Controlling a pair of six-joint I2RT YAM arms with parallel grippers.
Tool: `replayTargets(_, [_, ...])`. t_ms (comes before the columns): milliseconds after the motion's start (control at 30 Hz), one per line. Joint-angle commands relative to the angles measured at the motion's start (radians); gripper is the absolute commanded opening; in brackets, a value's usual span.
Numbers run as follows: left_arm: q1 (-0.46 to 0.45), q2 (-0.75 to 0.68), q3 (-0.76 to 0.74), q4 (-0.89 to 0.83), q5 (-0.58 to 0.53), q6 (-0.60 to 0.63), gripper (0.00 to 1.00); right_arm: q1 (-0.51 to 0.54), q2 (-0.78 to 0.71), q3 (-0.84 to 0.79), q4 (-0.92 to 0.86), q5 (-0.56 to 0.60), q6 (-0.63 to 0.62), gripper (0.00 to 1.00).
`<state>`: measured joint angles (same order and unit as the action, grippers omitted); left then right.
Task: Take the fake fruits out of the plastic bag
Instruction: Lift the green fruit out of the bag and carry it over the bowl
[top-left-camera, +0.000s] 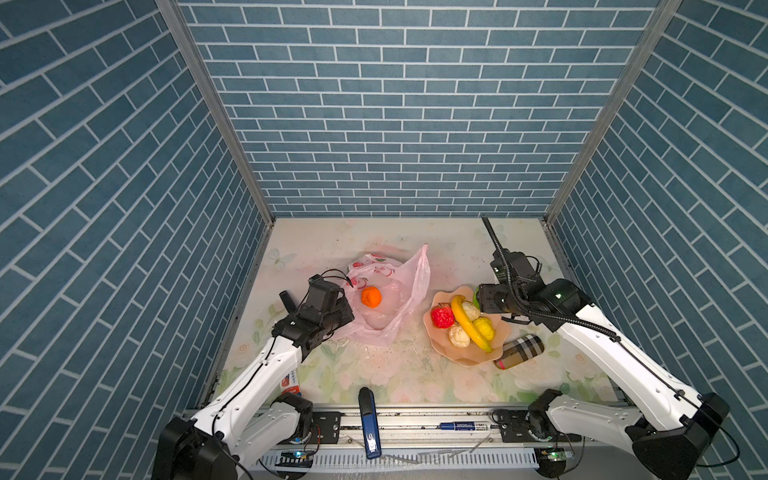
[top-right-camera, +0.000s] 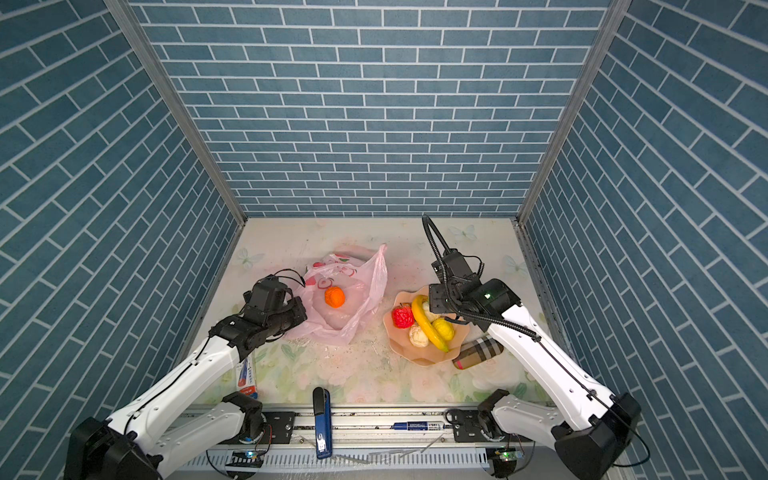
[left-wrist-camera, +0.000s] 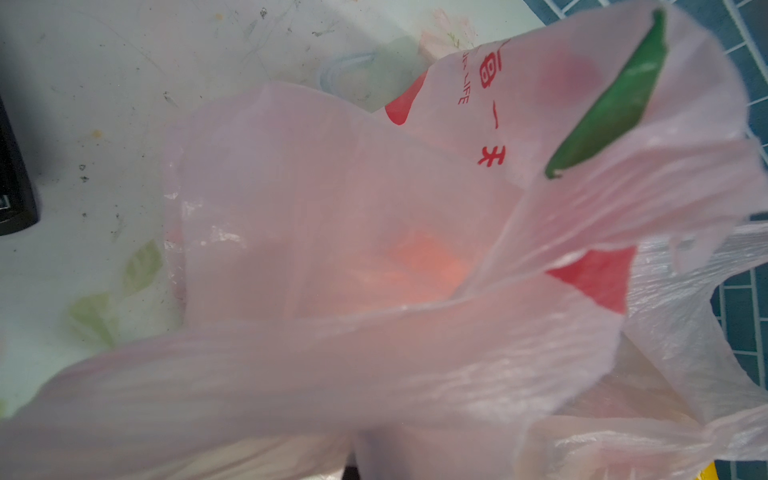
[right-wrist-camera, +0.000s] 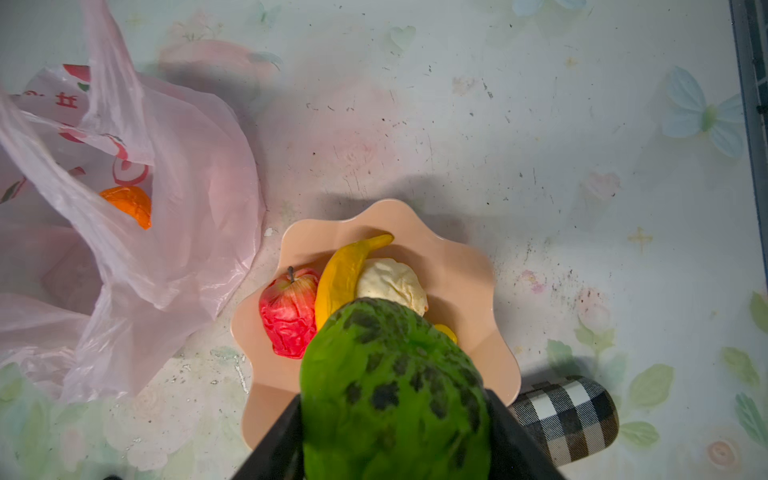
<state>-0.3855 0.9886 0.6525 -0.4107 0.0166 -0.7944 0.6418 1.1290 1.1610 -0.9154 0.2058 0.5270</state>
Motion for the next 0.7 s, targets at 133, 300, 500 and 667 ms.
replayTargets(133, [0.005,-0.002,-0.005,-0.022,-0.001,0.010,0.00,-0.047,-0.011,-0.093,0.047,-0.005,0.026,0.32])
replayTargets(300, [0.005,0.003,-0.002,-0.022,-0.001,0.012,0.00,-0.090,-0.003,-0.138,0.082,-0.017,0.020,0.32])
replayTargets(500, [0.006,0.009,-0.005,-0.020,-0.004,0.009,0.00,-0.159,0.026,-0.186,0.145,-0.065,0.010,0.32])
replayTargets(667, [0.005,0.010,-0.004,-0.027,-0.007,0.011,0.00,-0.192,0.069,-0.199,0.180,-0.074,-0.003,0.33])
